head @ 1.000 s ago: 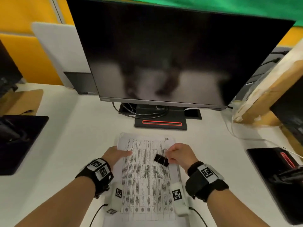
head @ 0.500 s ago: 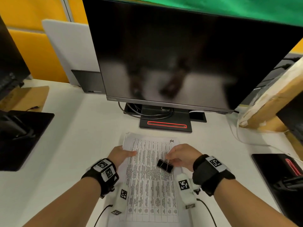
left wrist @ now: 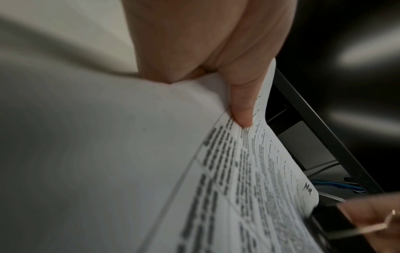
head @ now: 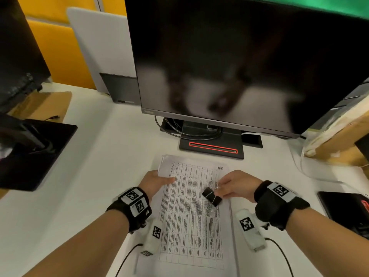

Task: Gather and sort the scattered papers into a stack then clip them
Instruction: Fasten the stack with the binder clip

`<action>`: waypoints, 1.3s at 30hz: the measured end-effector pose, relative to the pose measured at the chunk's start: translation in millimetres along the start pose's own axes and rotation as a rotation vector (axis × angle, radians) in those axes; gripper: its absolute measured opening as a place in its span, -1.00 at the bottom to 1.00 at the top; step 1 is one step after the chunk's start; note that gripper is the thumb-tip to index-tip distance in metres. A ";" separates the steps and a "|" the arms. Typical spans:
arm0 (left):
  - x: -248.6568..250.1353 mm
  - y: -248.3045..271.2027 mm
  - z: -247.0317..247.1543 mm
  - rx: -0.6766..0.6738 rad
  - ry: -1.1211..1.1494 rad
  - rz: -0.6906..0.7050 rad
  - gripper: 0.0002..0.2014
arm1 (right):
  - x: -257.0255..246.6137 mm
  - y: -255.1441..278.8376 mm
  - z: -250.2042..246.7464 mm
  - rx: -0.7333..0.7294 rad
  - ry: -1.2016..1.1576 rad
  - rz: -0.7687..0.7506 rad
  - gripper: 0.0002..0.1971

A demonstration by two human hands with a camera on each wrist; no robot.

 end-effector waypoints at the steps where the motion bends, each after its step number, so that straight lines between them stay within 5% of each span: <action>1: 0.0 0.6 0.1 -0.004 0.001 0.007 -0.79 | -12.1 -2.9 -12.1 0.039 0.181 -0.078 -0.60; 5: -3.5 -1.2 -1.2 -0.018 -0.001 0.019 -0.76 | -75.8 -14.2 -52.7 0.192 0.558 -0.391 -0.58; 11: -3.4 3.1 -0.4 -0.030 0.003 0.046 -0.82 | -107.9 -30.6 -54.9 0.126 0.733 -0.490 -0.66; 28: -4.5 2.5 -2.2 -0.029 -0.014 0.066 -0.84 | -121.1 -60.9 -21.1 -0.081 0.751 -0.435 -0.77; 35: 0.5 3.1 -1.6 0.002 -0.076 0.048 -0.80 | -101.0 -75.4 -13.9 -0.137 0.681 -0.240 -0.53; 39: 10.6 4.2 -0.5 0.109 -0.253 0.058 -0.63 | -103.4 -57.3 -24.1 0.025 0.689 -0.230 -0.31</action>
Point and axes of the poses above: each hand's wrist, its own y-axis away from the middle knuckle, its own z-axis out of the palm, x = y × z, the point moved 8 cm from there along -y, towards the middle knuckle, and after that the axes turned 15 degrees about -z, right-handed, at the moved point
